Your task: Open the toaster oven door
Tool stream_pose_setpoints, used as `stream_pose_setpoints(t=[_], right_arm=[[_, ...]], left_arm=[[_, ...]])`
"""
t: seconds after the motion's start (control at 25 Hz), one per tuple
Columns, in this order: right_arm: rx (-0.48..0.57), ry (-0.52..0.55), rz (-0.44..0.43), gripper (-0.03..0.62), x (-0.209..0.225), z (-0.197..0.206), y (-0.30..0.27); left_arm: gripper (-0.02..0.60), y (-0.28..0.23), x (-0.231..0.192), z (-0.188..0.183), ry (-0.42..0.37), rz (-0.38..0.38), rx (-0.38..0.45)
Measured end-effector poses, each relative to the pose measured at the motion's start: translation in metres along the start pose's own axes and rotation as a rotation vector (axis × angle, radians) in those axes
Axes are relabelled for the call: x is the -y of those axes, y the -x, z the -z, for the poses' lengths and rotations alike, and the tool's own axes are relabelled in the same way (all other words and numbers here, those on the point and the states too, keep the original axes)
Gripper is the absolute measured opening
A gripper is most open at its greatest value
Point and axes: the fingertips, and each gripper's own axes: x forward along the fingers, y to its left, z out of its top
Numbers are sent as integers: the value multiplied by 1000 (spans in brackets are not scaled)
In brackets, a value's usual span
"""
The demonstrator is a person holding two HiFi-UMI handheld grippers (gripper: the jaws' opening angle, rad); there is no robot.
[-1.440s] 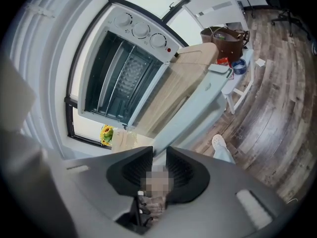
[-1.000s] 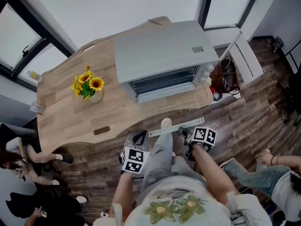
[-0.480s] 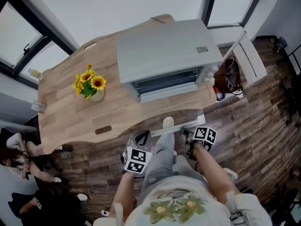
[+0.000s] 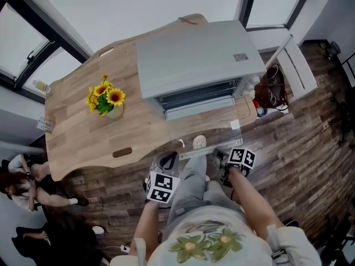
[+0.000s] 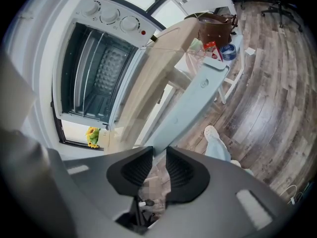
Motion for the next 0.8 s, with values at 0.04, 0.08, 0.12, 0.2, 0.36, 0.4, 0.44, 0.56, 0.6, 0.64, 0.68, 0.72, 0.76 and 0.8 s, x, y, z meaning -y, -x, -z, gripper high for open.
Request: stream_pose_setpoints(t=[0.04, 0.08, 0.12, 0.2, 0.36, 0.4, 0.44, 0.56, 0.6, 0.64, 0.68, 0.72, 0.76, 0.8], right_arm=[[-1, 4, -1, 86, 0, 0, 0], [-2, 8, -1, 86, 0, 0, 0], [-4, 12, 1, 87, 0, 0, 0], [-11, 21, 9, 89, 0, 1, 0], [-27, 50, 24, 88, 1, 3, 2], [-28, 57, 24, 89, 1, 3, 3], [-28, 64, 21, 89, -1, 3, 5], [-17, 106, 2, 89, -12, 2, 13], [-9, 129, -4, 89, -17, 0, 17], [4, 154, -11, 87, -23, -2, 21], [21, 180, -16, 86, -29, -4, 26], [43, 205, -21, 77, -35, -7, 32], [67, 230, -27, 67, -42, -10, 37], [93, 257, -33, 58, -50, -12, 43]], left_arm=[[3, 0, 0, 0, 0, 1, -1], [3, 0, 0, 0, 0, 1, -1], [3, 0, 0, 0, 0, 1, -1], [3, -1, 0, -1, -1, 1, 1], [3, 0, 0, -2, 0, 1, 5], [3, 0, 0, -3, 1, 0, 8], [3, 0, 0, -3, 3, 0, 11], [3, 2, 0, -6, 12, 2, 25], [3, 4, 0, -10, 14, 4, 34], [3, 5, 1, -14, 17, 7, 45], [4, 7, 2, -19, 25, 12, 58], [3, 9, 3, -23, 39, 16, 74], [3, 11, 4, -27, 58, 21, 93], [3, 13, 4, -32, 77, 25, 113]])
